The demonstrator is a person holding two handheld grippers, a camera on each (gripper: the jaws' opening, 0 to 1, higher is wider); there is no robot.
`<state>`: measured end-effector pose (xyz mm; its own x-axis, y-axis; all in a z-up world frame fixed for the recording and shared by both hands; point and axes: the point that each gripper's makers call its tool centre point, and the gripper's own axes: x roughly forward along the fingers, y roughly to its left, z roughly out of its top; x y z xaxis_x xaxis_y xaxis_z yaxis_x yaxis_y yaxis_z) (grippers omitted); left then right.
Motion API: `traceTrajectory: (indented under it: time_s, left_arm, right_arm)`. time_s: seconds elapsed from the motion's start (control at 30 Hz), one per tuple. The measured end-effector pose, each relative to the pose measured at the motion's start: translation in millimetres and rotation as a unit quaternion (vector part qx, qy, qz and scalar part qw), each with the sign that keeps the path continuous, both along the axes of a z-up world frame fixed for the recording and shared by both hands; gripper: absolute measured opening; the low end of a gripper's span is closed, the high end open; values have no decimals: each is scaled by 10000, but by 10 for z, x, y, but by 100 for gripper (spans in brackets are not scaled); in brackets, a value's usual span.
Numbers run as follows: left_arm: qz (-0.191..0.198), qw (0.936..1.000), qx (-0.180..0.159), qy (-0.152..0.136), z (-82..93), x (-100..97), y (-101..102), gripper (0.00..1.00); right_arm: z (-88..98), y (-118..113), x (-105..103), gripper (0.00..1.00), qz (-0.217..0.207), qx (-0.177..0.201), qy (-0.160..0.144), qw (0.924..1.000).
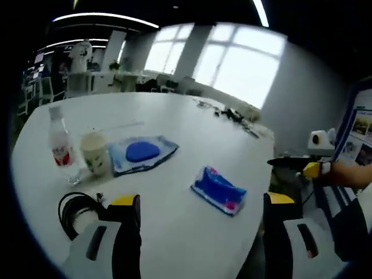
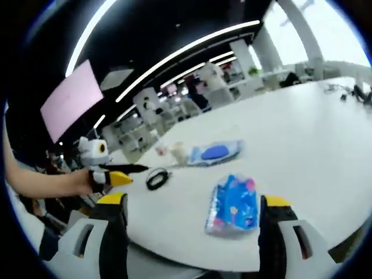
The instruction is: Arrange the tabletop items into an orderly group along one side of the table until the central work area is clear of visible clutter.
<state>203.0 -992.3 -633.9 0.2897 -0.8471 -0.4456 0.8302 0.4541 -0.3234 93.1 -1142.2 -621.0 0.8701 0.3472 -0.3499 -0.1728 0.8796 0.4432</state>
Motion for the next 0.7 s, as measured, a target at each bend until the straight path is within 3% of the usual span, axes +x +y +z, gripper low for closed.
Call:
traceTrajectory:
  time_s: [0.17,0.3,0.4,0.57,0.7]
  left_arm:
    - [-381,9991,134,-88,-108,106,-208,83]
    - [-625,9976,269,-138,-218,169,-357,82]
    - [-873,9953,378,-169,-315,215,-505,82]
    - [-1069,9934,380,-194,-382,307,-714,80]
    - [-1452,9870,599,-343,-514,350,-898,78]
  right_arm:
    - [-126,-63,-74,88,-421,15,282,9987]
    - [-209,-92,-117,88,-862,334,446,9947]
    - [-295,-62,-148,87,-953,397,655,9925]
    - [-322,-25,-124,87,-1088,515,725,9901]
    - [-429,7,-67,87,-1290,595,890,9859]
